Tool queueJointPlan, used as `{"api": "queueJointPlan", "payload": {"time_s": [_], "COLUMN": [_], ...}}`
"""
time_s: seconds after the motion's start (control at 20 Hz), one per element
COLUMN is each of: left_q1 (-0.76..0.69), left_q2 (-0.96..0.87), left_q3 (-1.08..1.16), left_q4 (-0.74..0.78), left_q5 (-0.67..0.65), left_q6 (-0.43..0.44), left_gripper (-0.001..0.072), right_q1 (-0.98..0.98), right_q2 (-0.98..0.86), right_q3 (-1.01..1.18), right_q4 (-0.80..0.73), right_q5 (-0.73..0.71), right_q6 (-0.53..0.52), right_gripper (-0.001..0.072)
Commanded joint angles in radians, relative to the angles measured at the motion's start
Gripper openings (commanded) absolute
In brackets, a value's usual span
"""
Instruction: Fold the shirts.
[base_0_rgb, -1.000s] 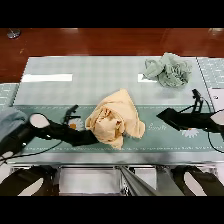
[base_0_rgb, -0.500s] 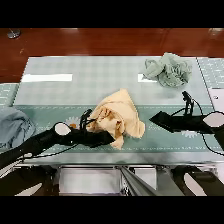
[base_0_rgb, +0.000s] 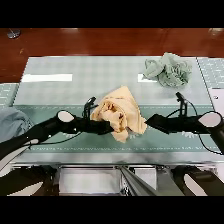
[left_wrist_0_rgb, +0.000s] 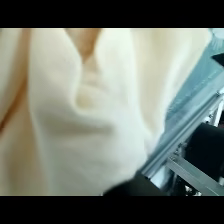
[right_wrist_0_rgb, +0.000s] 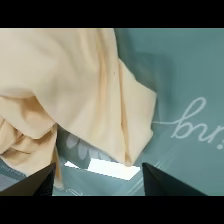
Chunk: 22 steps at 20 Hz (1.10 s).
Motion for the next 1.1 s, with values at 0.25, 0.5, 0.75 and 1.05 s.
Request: {"api": "queueJointPlan", "payload": {"time_s": [0.25,0.5,0.75,1.05], "left_q1": [0.169,0.169,0.201,0.431], "left_q2": [-0.007,-0.007,-0.001,0.113], "left_q3": [0.045,0.045,0.114,0.589], "left_q4": [-0.004,-0.004,-0.004,0.167], "left_q5": [-0.206,-0.205,-0.24,-0.372], "left_q6": [0.082,0.083,0.105,0.047], "left_gripper": [0.003,0.003,0.0029,0.0028], "right_q1": [0.084,0.084,0.094,0.011], "right_q2": [-0.298,-0.473,-0.489,-0.401], "right_q3": [0.061,0.118,0.272,0.924], "right_q4": [0.166,0.274,0.278,0.068], "right_q5": [-0.113,-0.074,0.028,0.123], "right_q6": [-0.09,-0.153,-0.262,-0.094], "right_gripper": [0.0619,0.0521,0.0019,0.0018]}}
